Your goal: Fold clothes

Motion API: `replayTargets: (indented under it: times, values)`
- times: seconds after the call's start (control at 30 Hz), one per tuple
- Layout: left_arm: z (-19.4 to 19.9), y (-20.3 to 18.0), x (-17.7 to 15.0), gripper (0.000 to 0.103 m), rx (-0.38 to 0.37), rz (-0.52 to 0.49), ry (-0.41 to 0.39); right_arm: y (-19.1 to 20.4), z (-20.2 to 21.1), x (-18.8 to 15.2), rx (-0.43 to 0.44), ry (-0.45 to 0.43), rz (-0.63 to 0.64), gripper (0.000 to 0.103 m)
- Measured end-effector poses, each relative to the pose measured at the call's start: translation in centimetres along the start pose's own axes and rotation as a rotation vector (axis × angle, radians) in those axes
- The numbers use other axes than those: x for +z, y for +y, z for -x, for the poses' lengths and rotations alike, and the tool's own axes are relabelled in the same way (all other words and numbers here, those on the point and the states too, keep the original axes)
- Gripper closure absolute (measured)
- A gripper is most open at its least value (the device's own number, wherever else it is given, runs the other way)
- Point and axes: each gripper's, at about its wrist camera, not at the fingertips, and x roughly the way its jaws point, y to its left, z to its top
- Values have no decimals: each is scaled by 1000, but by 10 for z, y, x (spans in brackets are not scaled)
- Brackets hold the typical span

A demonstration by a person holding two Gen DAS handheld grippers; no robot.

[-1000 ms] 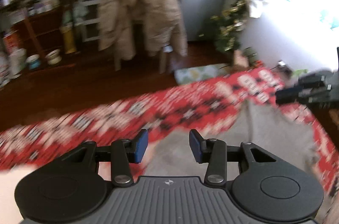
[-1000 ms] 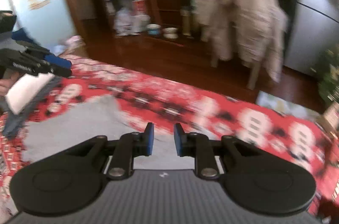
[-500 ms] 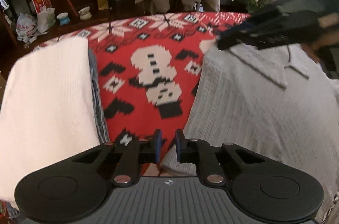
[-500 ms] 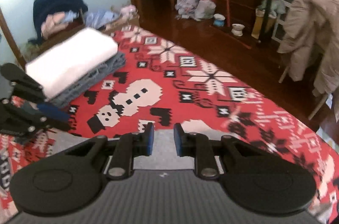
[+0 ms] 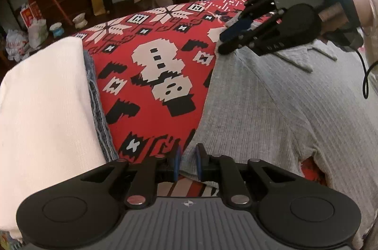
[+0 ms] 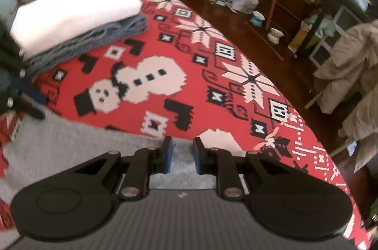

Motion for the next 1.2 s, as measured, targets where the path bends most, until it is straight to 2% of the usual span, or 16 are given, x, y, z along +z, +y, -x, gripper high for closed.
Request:
replayTargets:
  times: [0.13, 0.17, 0.2, 0.23, 0.27, 0.3, 0.43, 0.57, 0.7, 0.87, 0.9, 0.97, 1.03, 1.1, 1.17, 1.2]
  values:
    - [-1, 0, 1, 89, -2, 3, 9, 6, -3, 2, -15, -3, 75, 83]
    - [-1, -1, 2, 92, -10, 3, 11, 7, -5, 4, -15, -3, 91, 83]
    - [-1, -1, 2, 100, -19, 2, 13, 8, -5, 5, -13, -2, 104, 83]
    - [-1, -2, 2, 99, -28, 2, 15, 9, -6, 7, -9, 1, 116, 83]
    - [0, -3, 2, 100, -24, -5, 14, 8, -7, 8, 7, 7, 124, 85]
    - [0, -5, 1, 100, -13, -8, 12, 7, -7, 9, 28, 15, 129, 96]
    - [8, -12, -1, 100, 45, -26, -18, 13, -7, 9, 20, 11, 145, 100]
    - [24, -5, 4, 101, 86, -16, -67, 9, -5, 11, -4, -39, 82, 101]
    - [18, 9, 6, 100, 104, 23, -41, 0, -13, 18, 16, -47, 3, 101]
    - [7, 6, 2, 100, 136, -4, -28, -3, -18, 18, 23, -44, -42, 100]
    - [5, 5, 2, 96, 147, -9, -28, -6, -17, 17, 29, -47, -71, 99]
    - [3, 2, 1, 96, 169, -18, -29, -11, -17, 17, 41, -53, -128, 96]
    - [3, 0, 1, 93, 178, -21, -35, -20, -12, 17, 58, -83, -221, 88]
    - [9, 0, 2, 81, 182, 2, -54, -29, -2, 18, 80, -118, -309, 86]
    - [19, 2, 4, 67, 194, 38, -87, -38, 17, 20, 82, -159, -376, 79]
    - [25, 3, 6, 64, 194, 54, -109, -42, 28, 21, 77, -182, -398, 72]
